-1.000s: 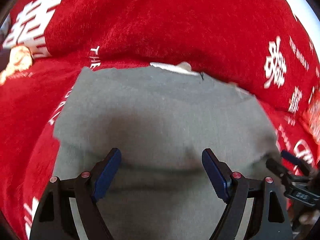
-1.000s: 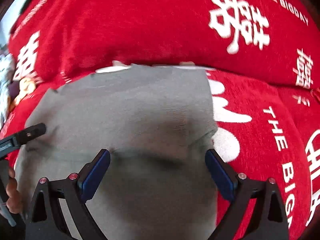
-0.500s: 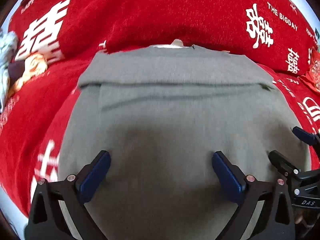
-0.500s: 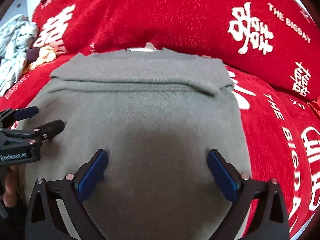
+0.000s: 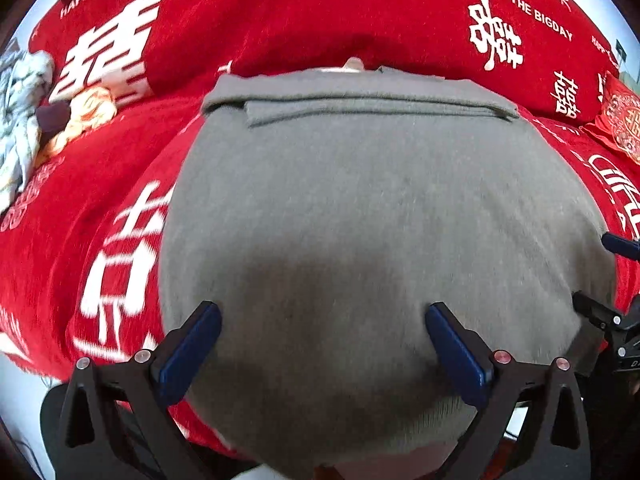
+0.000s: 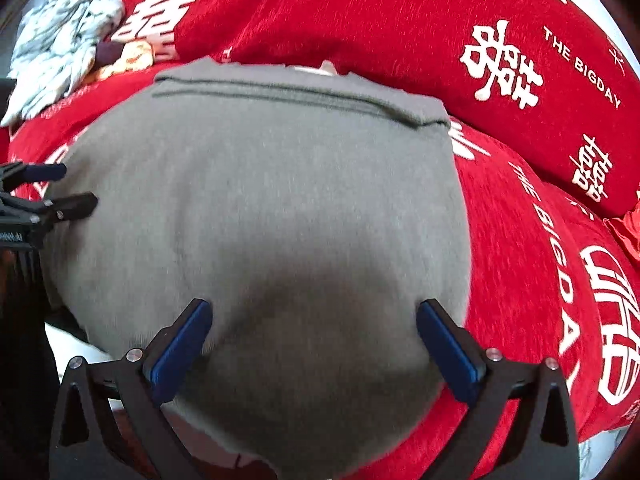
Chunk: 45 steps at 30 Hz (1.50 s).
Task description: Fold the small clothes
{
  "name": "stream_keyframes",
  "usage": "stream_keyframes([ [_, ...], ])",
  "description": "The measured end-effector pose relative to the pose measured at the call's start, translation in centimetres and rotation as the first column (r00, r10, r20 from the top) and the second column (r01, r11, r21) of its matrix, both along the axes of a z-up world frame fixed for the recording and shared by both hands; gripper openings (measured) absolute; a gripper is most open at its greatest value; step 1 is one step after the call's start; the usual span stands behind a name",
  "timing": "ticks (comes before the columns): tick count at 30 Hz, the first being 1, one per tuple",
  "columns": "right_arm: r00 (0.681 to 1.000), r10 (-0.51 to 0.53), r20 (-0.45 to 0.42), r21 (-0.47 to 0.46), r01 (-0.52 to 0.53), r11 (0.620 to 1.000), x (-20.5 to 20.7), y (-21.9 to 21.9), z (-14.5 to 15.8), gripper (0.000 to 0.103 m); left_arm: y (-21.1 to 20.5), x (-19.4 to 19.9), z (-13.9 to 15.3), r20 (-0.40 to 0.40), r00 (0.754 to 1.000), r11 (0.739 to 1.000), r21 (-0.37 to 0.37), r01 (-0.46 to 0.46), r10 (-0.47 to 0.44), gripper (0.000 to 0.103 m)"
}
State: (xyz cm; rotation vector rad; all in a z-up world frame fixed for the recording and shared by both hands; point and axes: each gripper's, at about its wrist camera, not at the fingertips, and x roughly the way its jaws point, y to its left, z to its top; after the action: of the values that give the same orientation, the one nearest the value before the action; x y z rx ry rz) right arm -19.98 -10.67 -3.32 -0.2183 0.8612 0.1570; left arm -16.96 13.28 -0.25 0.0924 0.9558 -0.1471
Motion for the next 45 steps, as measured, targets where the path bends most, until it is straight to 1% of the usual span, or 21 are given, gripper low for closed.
stream_keyframes([
  [4, 0.999, -0.028, -0.027, 0.007, 0.028, 1.0, -1.2, -0.5, 0.4, 0.102, 1.7, -0.7, 0.1, -0.033, 0.998, 0.997, -0.067, -0.048, 0.046, 0.102],
  [8, 0.993, -0.116, -0.005, 0.082, 0.116, 0.99, -2.3, -2.3, 0.9, 0.102, 2.8, -1.0, -0.2, -0.042, 0.995, 0.993, -0.074, -0.093, 0.09, 0.102],
  [10, 0.983, -0.182, 0.002, 0.145, 0.18, 0.973, -2.6, -3.9, 1.2, 0.102, 3.9, -1.1, -0.5, -0.06, 0.992, 0.987, -0.103, -0.121, 0.115, 0.102],
  [13, 0.968, -0.247, -0.031, 0.246, 0.247, 0.937, -3.0, -6.3, 1.3, 0.102, 5.9, -1.4, -1.3, -0.104, 0.986, 0.968, -0.199, -0.152, 0.133, 0.102],
  [16, 0.958, -0.278, -0.074, 0.277, 0.288, 0.917, -3.1, -7.4, 0.6, 0.102, 7.0, -1.8, -1.5, -0.103, 0.985, 0.944, -0.289, -0.16, 0.136, 0.102],
  [18, 0.956, -0.277, -0.099, 0.314, 0.294, 0.903, -3.3, -7.5, -0.3, 0.102, 7.3, -1.8, -1.6, -0.1, 0.986, 0.934, -0.319, -0.16, 0.135, 0.102],
  [20, 0.955, -0.291, -0.062, 0.285, 0.296, 0.912, -3.7, -6.7, -0.7, 0.103, 7.2, -1.8, -1.7, -0.095, 0.986, 0.932, -0.325, -0.163, 0.139, 0.102],
  [22, 0.964, -0.263, -0.035, 0.237, 0.263, 0.935, -3.7, -5.2, -1.1, 0.103, 6.8, -1.9, -1.6, -0.08, 0.989, 0.932, -0.334, -0.142, 0.122, 0.102],
  [23, 0.973, -0.231, -0.015, 0.22, 0.228, 0.948, -3.7, -4.2, -1.1, 0.103, 6.5, -2.0, -1.6, -0.07, 0.992, 0.935, -0.331, -0.125, 0.108, 0.102],
  [26, 0.989, -0.146, 0.02, 0.171, 0.14, 0.975, -3.8, -1.8, -1.2, 0.101, 5.0, -2.2, -1.5, -0.04, 0.997, 0.959, -0.27, -0.081, 0.073, 0.097],
  [27, 0.99, -0.136, 0.027, 0.142, 0.131, 0.981, -3.9, -1.2, -1.3, 0.098, 4.6, -2.3, -1.4, -0.033, 0.997, 0.964, -0.258, -0.07, 0.064, 0.091],
  [29, 0.989, -0.142, 0.038, 0.124, 0.136, 0.983, -4.0, -1.1, -1.3, 0.091, 4.5, -2.5, -1.2, -0.017, 0.997, 0.967, -0.244, -0.075, 0.073, 0.085],
  [30, 0.987, -0.154, 0.046, 0.143, 0.146, 0.979, -4.2, -1.6, -1.2, 0.083, 4.5, -2.5, -1.2, -0.014, 0.997, 0.966, -0.245, -0.079, 0.078, 0.082],
  [32, 0.983, -0.175, 0.056, 0.178, 0.163, 0.971, -4.6, -2.4, -0.8, 0.075, 4.8, -2.5, -1.1, -0.011, 0.995, 0.964, -0.248, -0.094, 0.094, 0.077],
  [34, 0.981, -0.185, 0.058, 0.206, 0.17, 0.964, -4.9, -3.1, -0.7, 0.068, 5.0, -2.5, -1.1, -0.012, 0.995, 0.961, -0.259, -0.098, 0.099, 0.077],
  [35, 0.98, -0.19, 0.057, 0.221, 0.173, 0.96, -5.0, -3.4, -0.7, 0.065, 5.0, -2.5, -1.1, -0.012, 0.995, 0.96, -0.263, -0.1, 0.1, 0.077],
  [37, 0.98, -0.193, 0.051, 0.251, 0.174, 0.952, -5.2, -3.9, -0.6, 0.064, 5.0, -2.6, -1.2, -0.011, 0.995, 0.963, -0.249, -0.102, 0.102, 0.08],
  [39, 0.981, -0.191, 0.046, 0.263, 0.172, 0.949, -5.1, -4.1, -0.6, 0.064, 4.4, -2.7, -1.5, -0.025, 0.997, 0.97, -0.228, -0.08, 0.076, 0.103],
  [41, 0.982, -0.186, 0.044, 0.265, 0.168, 0.95, -5.0, -4.2, -0.7, 0.064, 4.0, -2.6, -2.3, -0.066, 0.995, 0.976, -0.196, -0.092, 0.08, 0.103],
  [42, 0.982, -0.186, 0.043, 0.264, 0.169, 0.95, -5.0, -4.1, -0.7, 0.064, 3.9, -2.7, -2.2, -0.059, 0.995, 0.978, -0.188, -0.088, 0.078, 0.103],
  [45, 0.981, -0.187, 0.05, 0.253, 0.169, 0.953, -4.8, -3.7, -0.7, 0.064, 4.0, -2.5, -2.3, -0.062, 0.995, 0.974, -0.206, -0.093, 0.082, 0.102],
])
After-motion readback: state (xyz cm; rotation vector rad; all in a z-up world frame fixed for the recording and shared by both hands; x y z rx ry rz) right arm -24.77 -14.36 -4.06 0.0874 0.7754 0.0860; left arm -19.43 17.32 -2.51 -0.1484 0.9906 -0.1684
